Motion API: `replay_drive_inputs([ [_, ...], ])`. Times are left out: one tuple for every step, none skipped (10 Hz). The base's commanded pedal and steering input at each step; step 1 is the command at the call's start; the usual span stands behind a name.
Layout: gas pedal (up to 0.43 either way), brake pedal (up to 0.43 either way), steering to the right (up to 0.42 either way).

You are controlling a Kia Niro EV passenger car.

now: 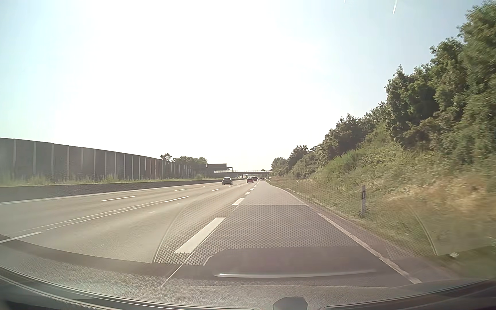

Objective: Follow the waypoints while adhering to traffic rules and regulations

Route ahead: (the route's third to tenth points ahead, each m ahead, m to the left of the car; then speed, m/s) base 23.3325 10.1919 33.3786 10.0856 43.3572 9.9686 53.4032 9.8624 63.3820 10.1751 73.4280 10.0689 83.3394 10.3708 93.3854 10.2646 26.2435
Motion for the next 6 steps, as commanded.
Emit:
replay_drive_inputs([
  [0.390, 0.024, -0.003],
  [0.390, 0.024, -0.004],
  [0.390, 0.024, -0.005],
  [0.390, 0.024, -0.006],
  [0.390, 0.024, -0.008],
  [0.390, 0.024, -0.008],
])
